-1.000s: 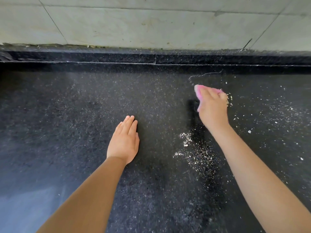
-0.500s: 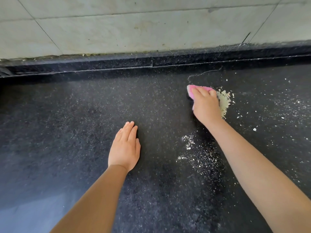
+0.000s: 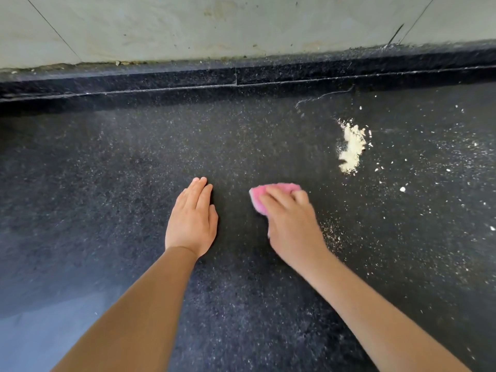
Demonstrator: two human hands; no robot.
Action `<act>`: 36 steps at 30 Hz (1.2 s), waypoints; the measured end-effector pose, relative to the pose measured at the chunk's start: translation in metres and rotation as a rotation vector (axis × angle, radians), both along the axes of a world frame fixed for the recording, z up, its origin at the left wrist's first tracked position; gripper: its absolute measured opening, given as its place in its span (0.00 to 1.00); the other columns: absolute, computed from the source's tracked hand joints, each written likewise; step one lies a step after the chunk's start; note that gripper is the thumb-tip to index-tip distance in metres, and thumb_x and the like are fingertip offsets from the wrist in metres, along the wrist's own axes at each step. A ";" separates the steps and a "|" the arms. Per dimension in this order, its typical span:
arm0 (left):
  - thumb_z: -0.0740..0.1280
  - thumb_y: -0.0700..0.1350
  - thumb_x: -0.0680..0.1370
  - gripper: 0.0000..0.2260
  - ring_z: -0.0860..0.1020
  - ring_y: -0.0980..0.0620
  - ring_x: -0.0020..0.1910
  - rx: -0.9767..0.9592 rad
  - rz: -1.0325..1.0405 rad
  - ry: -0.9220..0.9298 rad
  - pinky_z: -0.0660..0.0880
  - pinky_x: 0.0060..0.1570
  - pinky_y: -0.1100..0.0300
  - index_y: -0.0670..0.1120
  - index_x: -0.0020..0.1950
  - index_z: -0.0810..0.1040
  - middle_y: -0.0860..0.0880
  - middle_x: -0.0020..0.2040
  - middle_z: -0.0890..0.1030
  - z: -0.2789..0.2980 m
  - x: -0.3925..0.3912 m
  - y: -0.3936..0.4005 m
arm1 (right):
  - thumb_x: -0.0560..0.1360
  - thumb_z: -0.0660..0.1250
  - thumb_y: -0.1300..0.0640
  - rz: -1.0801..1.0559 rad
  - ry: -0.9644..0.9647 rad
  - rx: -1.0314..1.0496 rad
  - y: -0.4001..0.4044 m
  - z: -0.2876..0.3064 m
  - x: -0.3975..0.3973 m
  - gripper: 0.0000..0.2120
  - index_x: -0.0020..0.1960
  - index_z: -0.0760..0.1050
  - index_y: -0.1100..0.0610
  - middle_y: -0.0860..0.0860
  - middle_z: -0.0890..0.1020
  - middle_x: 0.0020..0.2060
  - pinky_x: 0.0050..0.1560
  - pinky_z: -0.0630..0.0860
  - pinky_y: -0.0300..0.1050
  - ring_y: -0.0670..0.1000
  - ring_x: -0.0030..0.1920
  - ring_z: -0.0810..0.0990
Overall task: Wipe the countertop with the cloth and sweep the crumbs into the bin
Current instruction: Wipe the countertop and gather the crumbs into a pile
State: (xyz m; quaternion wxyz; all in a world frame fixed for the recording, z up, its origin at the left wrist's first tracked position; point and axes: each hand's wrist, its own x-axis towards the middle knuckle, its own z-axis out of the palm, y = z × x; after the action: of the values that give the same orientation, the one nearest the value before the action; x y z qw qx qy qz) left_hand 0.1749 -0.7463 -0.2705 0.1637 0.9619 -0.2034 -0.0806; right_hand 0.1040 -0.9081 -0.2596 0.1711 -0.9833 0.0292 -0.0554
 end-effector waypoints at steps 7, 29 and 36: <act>0.59 0.35 0.78 0.17 0.63 0.40 0.70 -0.003 0.008 0.001 0.53 0.67 0.55 0.33 0.66 0.68 0.38 0.68 0.67 -0.004 -0.001 0.000 | 0.63 0.68 0.73 -0.162 -0.009 -0.001 -0.026 -0.017 -0.005 0.22 0.54 0.76 0.59 0.52 0.79 0.54 0.41 0.70 0.48 0.57 0.51 0.71; 0.57 0.38 0.79 0.19 0.57 0.44 0.73 -0.021 0.019 -0.018 0.49 0.70 0.58 0.35 0.69 0.63 0.41 0.72 0.62 0.000 -0.001 -0.001 | 0.66 0.62 0.72 -0.278 -0.104 -0.080 -0.069 -0.015 -0.002 0.15 0.51 0.78 0.63 0.56 0.81 0.50 0.47 0.59 0.43 0.64 0.50 0.77; 0.56 0.38 0.79 0.18 0.57 0.44 0.73 -0.024 0.006 -0.043 0.50 0.70 0.58 0.35 0.69 0.63 0.41 0.72 0.62 -0.002 -0.001 0.001 | 0.65 0.67 0.73 -0.102 -0.058 0.072 -0.003 0.012 -0.041 0.20 0.54 0.76 0.59 0.52 0.79 0.54 0.47 0.68 0.47 0.60 0.50 0.74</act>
State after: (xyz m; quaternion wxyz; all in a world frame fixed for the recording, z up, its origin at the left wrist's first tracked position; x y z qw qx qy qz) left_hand 0.1742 -0.7457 -0.2729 0.1712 0.9620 -0.2048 -0.0567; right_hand 0.0634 -0.9107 -0.2477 0.2039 -0.9717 0.0764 -0.0913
